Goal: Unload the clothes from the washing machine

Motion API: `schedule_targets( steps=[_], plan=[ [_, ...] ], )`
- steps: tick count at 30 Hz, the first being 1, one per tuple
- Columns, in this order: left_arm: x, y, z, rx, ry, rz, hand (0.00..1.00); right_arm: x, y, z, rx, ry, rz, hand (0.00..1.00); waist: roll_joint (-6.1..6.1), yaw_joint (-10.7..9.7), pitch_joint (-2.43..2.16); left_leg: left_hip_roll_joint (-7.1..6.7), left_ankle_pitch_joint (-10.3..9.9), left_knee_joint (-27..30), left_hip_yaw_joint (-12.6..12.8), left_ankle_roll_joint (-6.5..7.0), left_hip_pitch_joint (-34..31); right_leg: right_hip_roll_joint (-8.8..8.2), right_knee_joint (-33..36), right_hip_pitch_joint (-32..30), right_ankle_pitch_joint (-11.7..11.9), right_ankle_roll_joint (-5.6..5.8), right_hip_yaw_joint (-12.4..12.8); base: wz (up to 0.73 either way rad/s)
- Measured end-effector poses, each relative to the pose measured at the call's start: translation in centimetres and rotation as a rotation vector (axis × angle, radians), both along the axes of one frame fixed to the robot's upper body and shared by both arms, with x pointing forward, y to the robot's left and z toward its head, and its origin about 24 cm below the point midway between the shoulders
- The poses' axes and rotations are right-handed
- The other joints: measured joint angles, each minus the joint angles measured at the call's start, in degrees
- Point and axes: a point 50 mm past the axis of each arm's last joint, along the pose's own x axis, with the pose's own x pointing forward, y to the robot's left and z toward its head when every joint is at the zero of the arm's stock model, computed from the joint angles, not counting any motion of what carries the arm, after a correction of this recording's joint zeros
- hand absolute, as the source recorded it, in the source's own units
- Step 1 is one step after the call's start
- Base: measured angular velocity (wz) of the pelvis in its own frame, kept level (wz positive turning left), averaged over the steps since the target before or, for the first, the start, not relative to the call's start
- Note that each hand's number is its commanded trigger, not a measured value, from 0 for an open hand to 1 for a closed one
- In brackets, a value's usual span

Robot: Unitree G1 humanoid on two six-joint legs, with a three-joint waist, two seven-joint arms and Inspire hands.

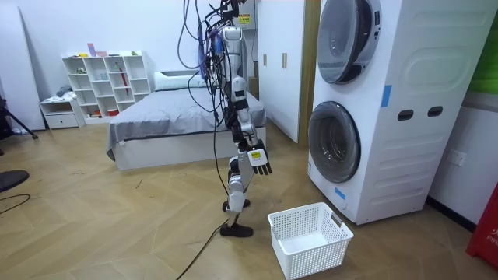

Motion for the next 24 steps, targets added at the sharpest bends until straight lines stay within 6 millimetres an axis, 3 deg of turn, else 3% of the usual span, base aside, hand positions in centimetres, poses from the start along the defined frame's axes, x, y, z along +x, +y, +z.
schedule_targets(
  steps=[18,20,21,24],
  plan=[
    [-0.3,0.0,0.0,-0.003,0.006,0.003,0.0,0.1,-0.1,0.0,-0.028,0.022,-0.001,0.0,-0.27,0.1,-0.14,-0.01,0.0,-0.1,-0.1,0.01,0.1,0.02,0.0,0.0,0.0,0.0,0.0,0.0],
    [-0.3,0.2,0.0,-0.01,0.007,0.002,0.0,0.6,-0.3,0.0,-0.038,0.022,-0.008,0.0,-0.4,0.1,-0.12,-0.01,0.0,0.0,-0.1,0.01,0.0,0.0,0.0,0.0,0.0,0.0,-0.1,0.0],
    [-0.3,0.3,0.0,-0.015,0.005,0.016,0.0,1.1,-0.7,0.2,-0.048,0.014,-0.028,0.0,-1.0,0.0,0.14,-0.03,0.0,0.0,-0.3,0.01,0.0,-0.03,0.1,0.0,0.0,0.0,-0.3,0.0],
    [-0.3,0.5,0.1,-0.024,0.0,0.033,0.0,4.4,-2.9,1.4,-0.116,-0.093,-0.07,0.0,-1.16,0.0,0.18,-0.12,0.0,0.1,-0.1,0.07,0.1,-0.15,0.3,0.1,0.0,0.03,-0.4,0.0]
  ],
)
